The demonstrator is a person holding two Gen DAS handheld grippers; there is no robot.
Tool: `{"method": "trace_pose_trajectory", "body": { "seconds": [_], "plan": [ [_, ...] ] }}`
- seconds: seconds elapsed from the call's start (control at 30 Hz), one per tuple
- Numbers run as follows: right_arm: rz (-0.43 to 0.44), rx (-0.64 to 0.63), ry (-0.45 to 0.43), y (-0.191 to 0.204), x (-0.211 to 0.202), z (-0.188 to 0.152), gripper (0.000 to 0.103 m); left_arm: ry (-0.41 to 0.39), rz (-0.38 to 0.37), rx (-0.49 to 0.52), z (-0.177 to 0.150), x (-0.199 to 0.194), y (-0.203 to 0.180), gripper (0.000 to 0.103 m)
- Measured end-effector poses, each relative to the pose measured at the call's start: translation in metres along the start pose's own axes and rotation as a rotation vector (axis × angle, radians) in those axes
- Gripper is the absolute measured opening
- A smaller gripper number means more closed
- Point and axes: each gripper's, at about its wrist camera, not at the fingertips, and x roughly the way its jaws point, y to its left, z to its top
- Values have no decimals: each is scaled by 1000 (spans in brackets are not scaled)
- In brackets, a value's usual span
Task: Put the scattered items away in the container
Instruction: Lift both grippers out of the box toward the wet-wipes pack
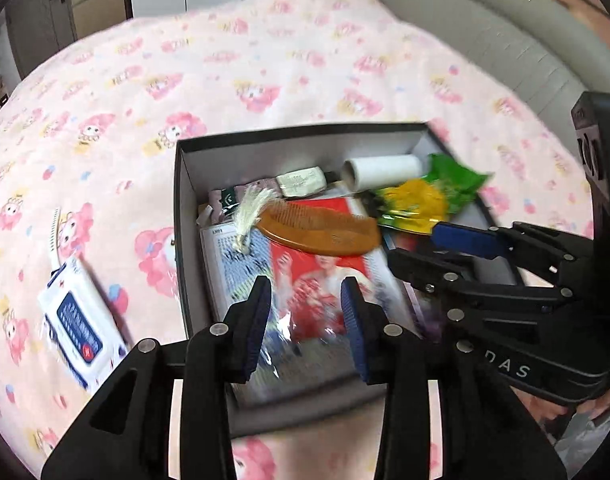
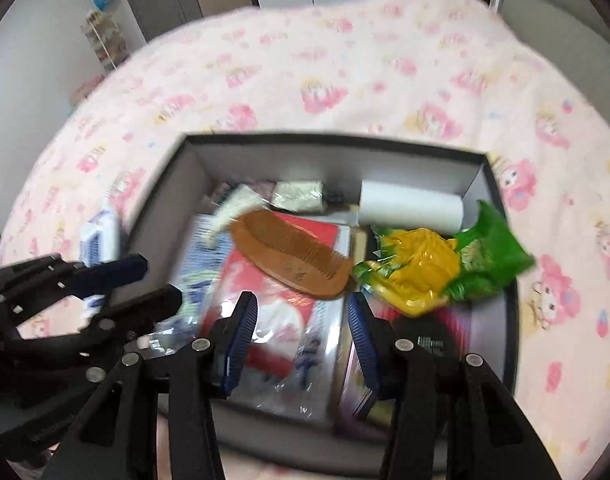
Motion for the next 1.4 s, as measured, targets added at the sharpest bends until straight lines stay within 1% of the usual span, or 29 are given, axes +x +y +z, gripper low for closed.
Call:
{"method": "trace_pose_trajectory", "body": {
  "seconds": [0.03, 0.1, 0.23, 0.33, 0.5, 0.63, 0.83, 0.97, 1.23, 1.4],
  "plan": [
    [1, 4, -25, 8, -11, -7, 43, -23, -9, -5, -17, 14, 13, 36],
    [-5, 11, -77, 22, -31, -19, 43, -50, -21, -22, -30, 17, 7, 36],
    [-25, 20, -139, 51, -67, -47, 43, -105, -45, -55, -56, 23, -5, 37],
    [-60, 3, -179, 63, -74, -62, 43, -141, -27, -54, -70, -18, -1, 37],
    [-79, 7, -242, 85, -106, -91, 43, -184, 0, -56, -98, -53, -2, 37],
    [-52, 23, -254, 98, -117, -110, 43, -200, 15, -52, -116, -71, -7, 37],
    [-12, 7, -252, 123, -122, -123, 43, -221, 25, -81, -138, -79, 7, 42],
    [-9, -47, -243, 140, -120, -126, 43, -231, 45, -115, -159, -89, 22, 42],
    [20, -126, -210, 177, -103, -129, 43, -223, 79, -174, -189, -99, 61, 42],
    [41, -186, -202, 207, -92, -127, 43, -232, 107, -235, -205, -108, 89, 42]
  ]
}}
